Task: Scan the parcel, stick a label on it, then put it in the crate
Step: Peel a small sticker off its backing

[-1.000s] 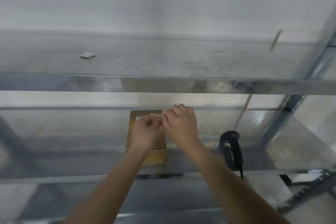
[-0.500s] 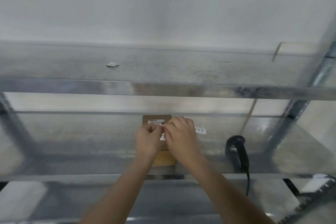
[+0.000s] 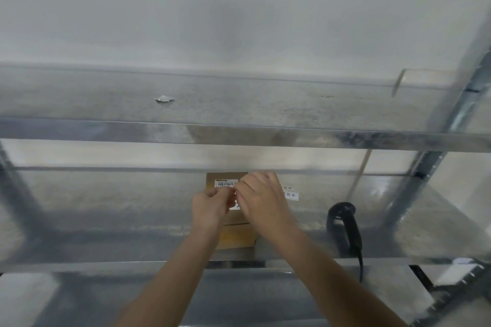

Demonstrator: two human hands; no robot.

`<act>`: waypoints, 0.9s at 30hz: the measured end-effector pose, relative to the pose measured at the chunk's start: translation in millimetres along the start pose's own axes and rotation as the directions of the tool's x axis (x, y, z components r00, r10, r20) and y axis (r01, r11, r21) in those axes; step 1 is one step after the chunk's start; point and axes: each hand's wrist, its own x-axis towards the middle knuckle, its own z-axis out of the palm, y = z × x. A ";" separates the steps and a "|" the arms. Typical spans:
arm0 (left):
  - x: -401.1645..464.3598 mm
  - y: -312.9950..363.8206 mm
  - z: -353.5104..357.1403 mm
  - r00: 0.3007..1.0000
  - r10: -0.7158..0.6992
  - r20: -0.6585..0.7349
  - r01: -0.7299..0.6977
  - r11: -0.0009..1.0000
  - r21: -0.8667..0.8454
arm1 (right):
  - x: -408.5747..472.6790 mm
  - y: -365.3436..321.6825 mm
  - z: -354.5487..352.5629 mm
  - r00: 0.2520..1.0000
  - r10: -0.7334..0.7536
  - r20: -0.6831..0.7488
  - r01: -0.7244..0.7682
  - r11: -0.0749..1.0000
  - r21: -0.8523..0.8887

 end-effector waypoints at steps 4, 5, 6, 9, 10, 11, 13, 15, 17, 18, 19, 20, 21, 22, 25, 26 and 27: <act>3.0 0.6 -1.9 1.000 0.001 -0.003 -0.001 0.999 0.040 | -0.5 3.8 7.5 0.999 -0.049 -0.015 0.050 0.996 0.071; 3.5 0.2 -1.5 1.000 0.004 -0.011 -0.003 0.999 0.050 | -0.8 3.8 9.1 0.998 -0.062 -0.016 0.063 0.995 0.083; 4.1 -0.2 -0.9 1.000 0.007 -0.021 -0.006 0.998 0.056 | -1.2 3.4 10.6 0.997 -0.078 -0.011 0.079 0.994 0.081; 2.8 -0.9 1.5 0.999 0.024 -0.044 -0.022 0.999 0.049 | 0.4 2.1 12.4 0.995 -0.103 -0.005 0.103 0.993 0.063; 2.8 -1.3 1.9 0.998 0.034 -0.050 -0.032 0.999 0.042 | 1.1 2.2 12.5 0.995 -0.101 -0.012 0.102 0.993 0.061; 2.9 -1.6 2.0 0.997 0.043 -0.057 -0.041 0.998 0.042 | 1.9 1.7 11.9 0.995 -0.099 -0.020 0.100 0.993 0.060; 3.1 -2.2 1.4 0.996 0.056 -0.075 -0.052 0.998 0.046 | 2.7 0.6 11.3 0.995 -0.097 -0.038 0.099 0.993 0.060; 4.1 -3.3 0.9 0.994 0.072 -0.087 -0.069 0.997 0.040 | 3.0 -0.8 11.0 0.995 -0.090 -0.051 0.092 0.994 0.050; 4.2 -3.9 0.6 0.992 0.093 -0.082 -0.089 0.995 0.053 | 3.0 -3.0 11.4 0.997 -0.066 -0.042 0.068 0.997 0.043; 4.0 -4.0 0.6 0.992 0.104 -0.077 -0.099 0.993 0.061 | 2.9 -3.8 11.7 0.998 -0.053 -0.033 0.055 0.997 0.048; 3.7 -4.3 0.4 0.991 0.112 -0.073 -0.107 0.992 0.067 | 2.8 -4.5 11.9 0.999 -0.044 -0.024 0.046 0.997 0.055; 3.7 -4.8 0.0 0.990 0.121 -0.073 -0.115 0.991 0.074 | 2.7 -4.9 12.1 0.999 -0.041 -0.013 0.042 0.997 0.060; 3.9 -5.2 -0.3 0.989 0.130 -0.077 -0.123 0.989 0.083 | 2.5 -5.2 12.0 0.999 -0.042 -0.002 0.042 0.997 0.061; 4.4 -5.9 -0.7 0.987 0.140 -0.081 -0.132 0.987 0.094 | 2.4 -5.5 12.1 0.999 -0.045 0.007 0.045 0.997 0.057; 4.7 -7.1 -1.3 0.984 0.159 -0.079 -0.152 0.984 0.091 | 2.1 -7.0 12.0 0.999 -0.028 0.016 0.027 0.998 0.058; 4.5 -7.1 -1.8 0.984 0.163 -0.073 -0.157 0.984 0.084 | 2.5 -7.9 11.6 1.000 -0.005 0.015 0.004 0.997 0.074; 4.4 -7.1 -2.3 0.984 0.166 -0.063 -0.161 0.984 0.076 | 3.2 -8.3 11.1 1.000 0.025 0.014 -0.027 0.995 0.095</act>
